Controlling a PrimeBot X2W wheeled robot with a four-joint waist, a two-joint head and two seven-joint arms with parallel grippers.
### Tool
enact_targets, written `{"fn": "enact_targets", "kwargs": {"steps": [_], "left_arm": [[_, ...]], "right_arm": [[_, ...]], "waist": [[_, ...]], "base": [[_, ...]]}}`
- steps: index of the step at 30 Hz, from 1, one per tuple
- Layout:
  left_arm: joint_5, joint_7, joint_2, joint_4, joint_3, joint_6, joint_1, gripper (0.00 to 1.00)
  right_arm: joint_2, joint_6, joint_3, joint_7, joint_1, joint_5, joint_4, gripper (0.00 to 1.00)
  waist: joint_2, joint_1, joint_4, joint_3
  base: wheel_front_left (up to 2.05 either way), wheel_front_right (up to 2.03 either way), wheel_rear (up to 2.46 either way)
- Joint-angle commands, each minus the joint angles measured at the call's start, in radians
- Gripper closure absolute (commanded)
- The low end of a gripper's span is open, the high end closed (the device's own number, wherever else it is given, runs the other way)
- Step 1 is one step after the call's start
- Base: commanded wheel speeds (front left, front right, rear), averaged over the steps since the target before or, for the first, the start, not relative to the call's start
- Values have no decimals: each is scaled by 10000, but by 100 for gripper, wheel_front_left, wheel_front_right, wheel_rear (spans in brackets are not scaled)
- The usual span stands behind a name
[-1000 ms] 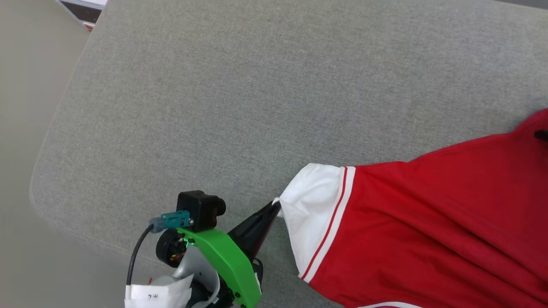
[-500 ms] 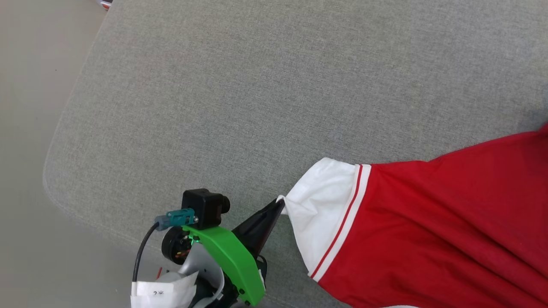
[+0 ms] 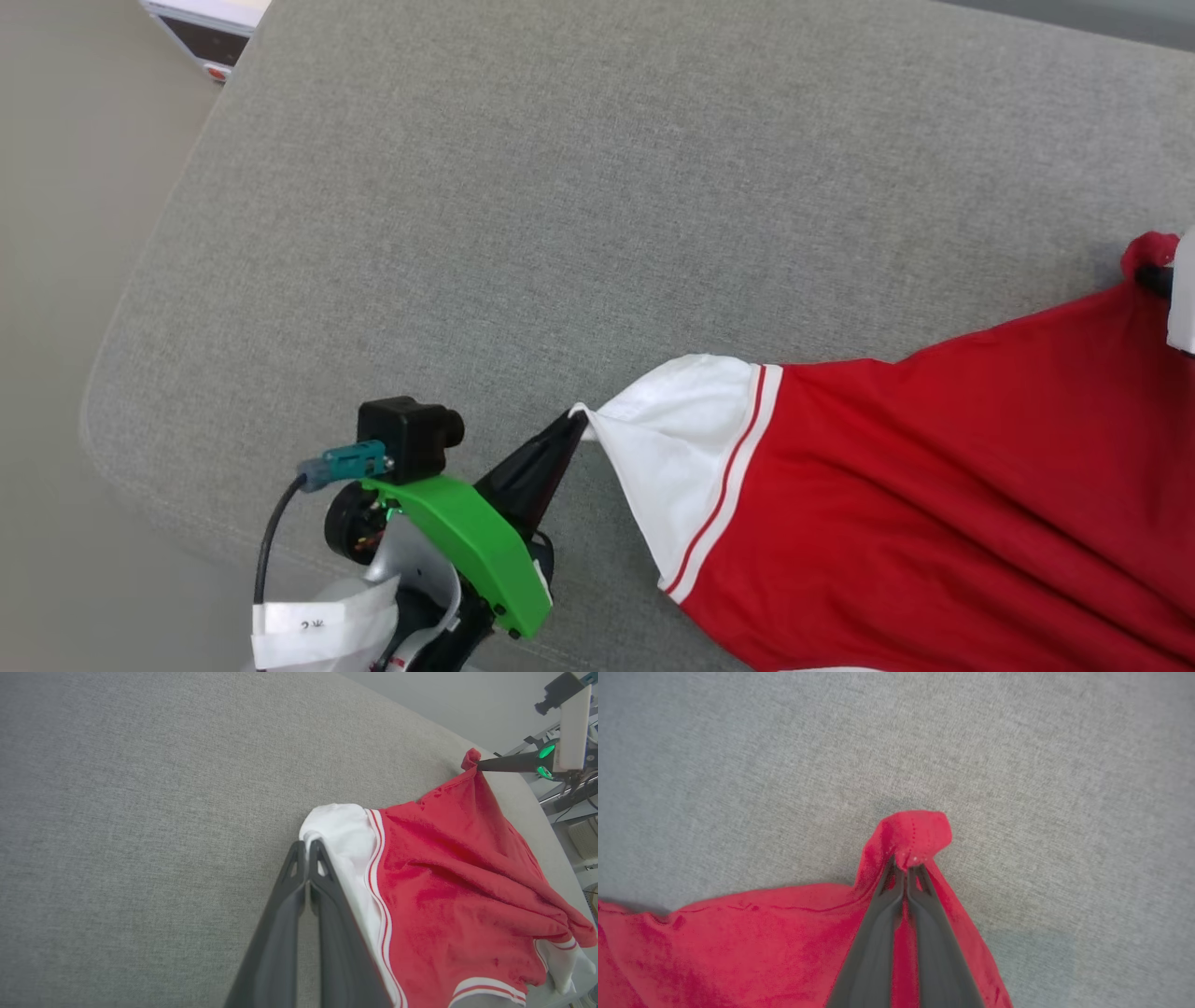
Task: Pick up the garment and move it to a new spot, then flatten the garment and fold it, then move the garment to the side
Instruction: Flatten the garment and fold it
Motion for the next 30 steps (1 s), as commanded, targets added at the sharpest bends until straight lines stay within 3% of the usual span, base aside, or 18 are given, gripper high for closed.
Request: {"fn": "enact_targets", "kwargs": {"steps": [1, 14, 30], "left_arm": [[-58, -107, 59, -34, 159, 60, -255, 100], [21, -803, 498, -378, 1545, 351, -1273, 100], [117, -1274, 1089, -1098, 3285, 806, -3047, 100]], "right_arm": [[-14, -9, 25, -378, 122, 152, 26, 100], [-337, -9, 88, -3127, 133, 1235, -209, 100], [-417, -9, -281, -4252, 585, 1771, -2358, 100]], "waist": [[0, 0, -434, -602], [0, 0, -1907, -2364], [0, 0, -3401, -3406]], "base": [[0, 0, 0], [0, 0, 0], [0, 0, 0]]}}
